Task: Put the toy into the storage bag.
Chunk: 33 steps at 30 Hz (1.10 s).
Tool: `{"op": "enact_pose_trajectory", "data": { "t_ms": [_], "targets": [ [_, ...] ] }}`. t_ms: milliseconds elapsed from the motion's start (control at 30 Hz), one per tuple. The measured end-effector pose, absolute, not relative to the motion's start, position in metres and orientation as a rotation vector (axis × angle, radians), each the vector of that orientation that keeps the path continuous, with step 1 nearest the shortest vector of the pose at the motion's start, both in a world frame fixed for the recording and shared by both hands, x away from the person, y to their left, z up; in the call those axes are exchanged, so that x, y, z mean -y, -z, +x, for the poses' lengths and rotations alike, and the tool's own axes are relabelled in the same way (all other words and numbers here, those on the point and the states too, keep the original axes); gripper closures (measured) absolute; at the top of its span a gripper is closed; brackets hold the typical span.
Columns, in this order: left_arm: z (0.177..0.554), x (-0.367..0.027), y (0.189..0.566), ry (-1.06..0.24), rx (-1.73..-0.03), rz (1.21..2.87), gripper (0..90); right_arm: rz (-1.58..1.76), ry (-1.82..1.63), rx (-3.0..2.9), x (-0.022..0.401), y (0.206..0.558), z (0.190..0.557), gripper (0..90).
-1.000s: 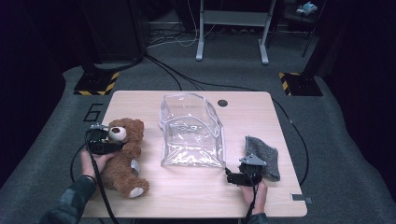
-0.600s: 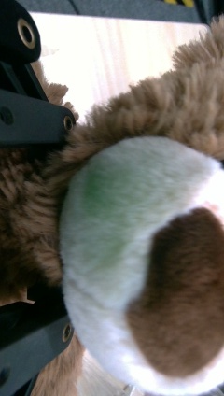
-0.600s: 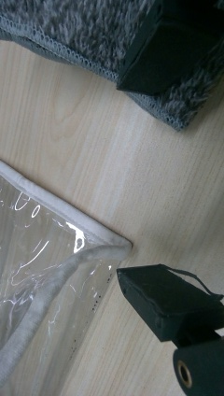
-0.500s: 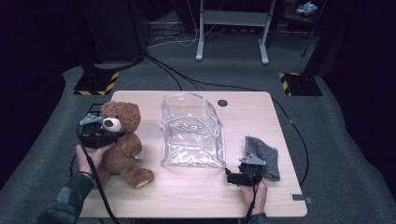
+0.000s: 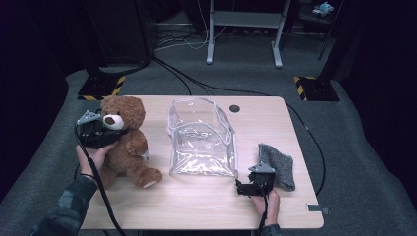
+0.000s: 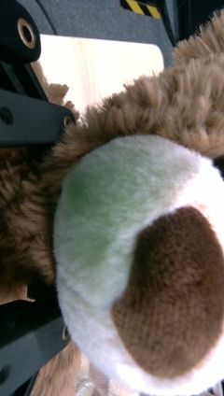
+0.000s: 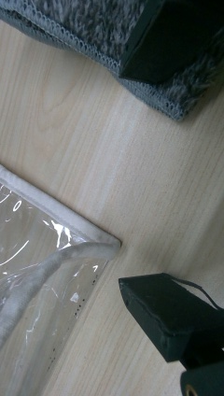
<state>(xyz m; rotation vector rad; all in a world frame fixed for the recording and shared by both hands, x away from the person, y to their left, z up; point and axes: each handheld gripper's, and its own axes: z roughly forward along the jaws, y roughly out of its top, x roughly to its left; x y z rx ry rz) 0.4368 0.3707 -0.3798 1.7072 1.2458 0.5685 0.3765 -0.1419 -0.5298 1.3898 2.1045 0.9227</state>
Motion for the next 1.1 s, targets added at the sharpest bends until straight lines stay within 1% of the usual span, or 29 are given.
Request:
{"op": "enact_pose_trajectory", "data": {
  "t_ms": [800,1100],
  "targets": [
    [0.466,-0.369,0.322,-0.676,-1.227,1.642,50.0,1.373,-0.902,-2.132,0.142,0.53,0.378,1.2],
    [0.48,-0.368,0.307,-0.708,-1.228,1.624,49.8,1.372,-0.902,-2.133,0.142,0.53,0.378,1.2]
  ]
}}
